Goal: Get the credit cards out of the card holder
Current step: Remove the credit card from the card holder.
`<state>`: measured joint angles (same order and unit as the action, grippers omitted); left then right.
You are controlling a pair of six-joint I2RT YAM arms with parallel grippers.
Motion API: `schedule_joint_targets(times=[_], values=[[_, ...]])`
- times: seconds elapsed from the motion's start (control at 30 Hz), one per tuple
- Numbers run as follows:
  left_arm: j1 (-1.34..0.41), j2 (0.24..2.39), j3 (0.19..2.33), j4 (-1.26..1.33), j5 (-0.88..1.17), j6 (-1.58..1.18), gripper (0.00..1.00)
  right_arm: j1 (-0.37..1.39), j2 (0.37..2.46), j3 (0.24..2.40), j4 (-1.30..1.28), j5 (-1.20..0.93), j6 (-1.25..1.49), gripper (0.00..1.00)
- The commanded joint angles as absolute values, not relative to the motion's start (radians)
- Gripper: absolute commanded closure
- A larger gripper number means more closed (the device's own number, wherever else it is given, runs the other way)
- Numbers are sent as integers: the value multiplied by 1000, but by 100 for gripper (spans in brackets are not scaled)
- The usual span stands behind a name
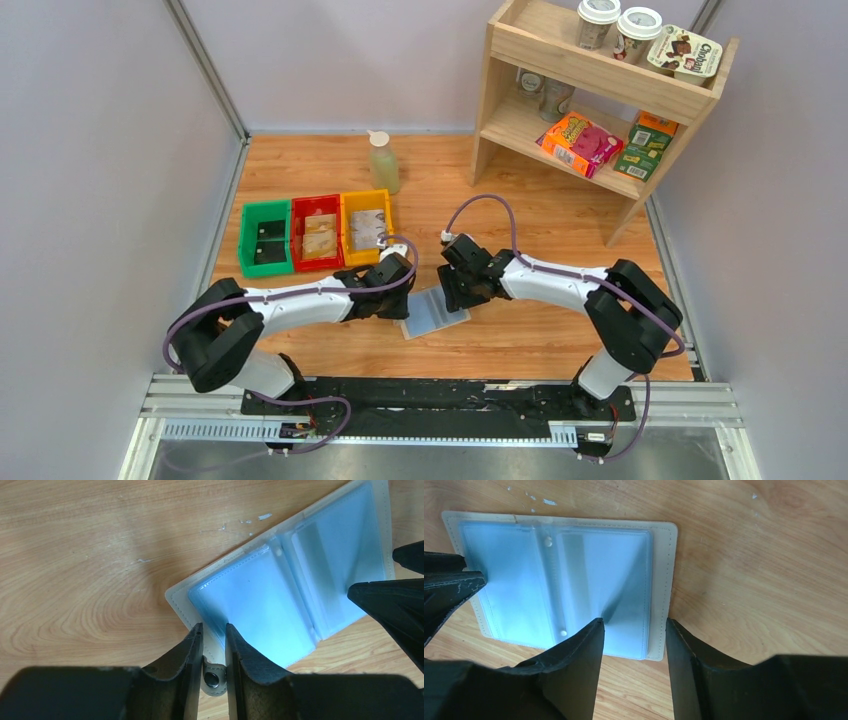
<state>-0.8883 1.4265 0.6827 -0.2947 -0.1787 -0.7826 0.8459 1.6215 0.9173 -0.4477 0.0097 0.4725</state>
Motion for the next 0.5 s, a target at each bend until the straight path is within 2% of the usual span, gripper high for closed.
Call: schedule_joint_targets(times=[0.0,0.17,0.47], values=[[-893,1445,675,-232,-124,-804,71,865,1551,960,-439,104,485,46],[-890,1445,673,-233,-124,-805,71,868,1532,971,-448,126,476,45],[-893,1440,673,-235,-126,-808,72,871,1586,969,-434,98,474,54]])
